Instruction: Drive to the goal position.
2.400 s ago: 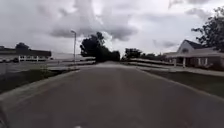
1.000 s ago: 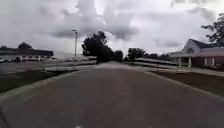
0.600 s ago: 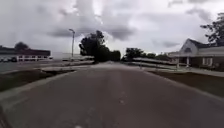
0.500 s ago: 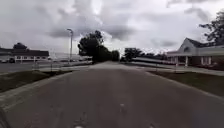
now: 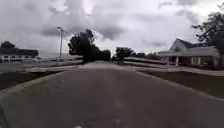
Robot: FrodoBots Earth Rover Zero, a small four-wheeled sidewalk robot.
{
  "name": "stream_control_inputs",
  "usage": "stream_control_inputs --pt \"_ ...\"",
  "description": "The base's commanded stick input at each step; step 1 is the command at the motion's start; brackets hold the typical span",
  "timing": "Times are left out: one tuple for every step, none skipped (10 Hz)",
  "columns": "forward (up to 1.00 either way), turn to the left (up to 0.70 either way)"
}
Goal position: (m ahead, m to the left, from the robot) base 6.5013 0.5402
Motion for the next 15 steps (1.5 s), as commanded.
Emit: stream_control_inputs --pt "1.00 0.01" --pt "1.00 0.02" --pt "1.00 0.04" --pt "1.00 0.29" --pt "1.00 0.24" --pt "1.00 0.18" --pt "1.00 0.09" --pt "1.00 0.01" --pt "1.00 0.01" --pt "1.00 0.01" --pt "1.00 0.01" --pt "1.00 0.01" --pt "1.00 0.02" --pt "1.00 0.03" --pt "1.00 0.04"
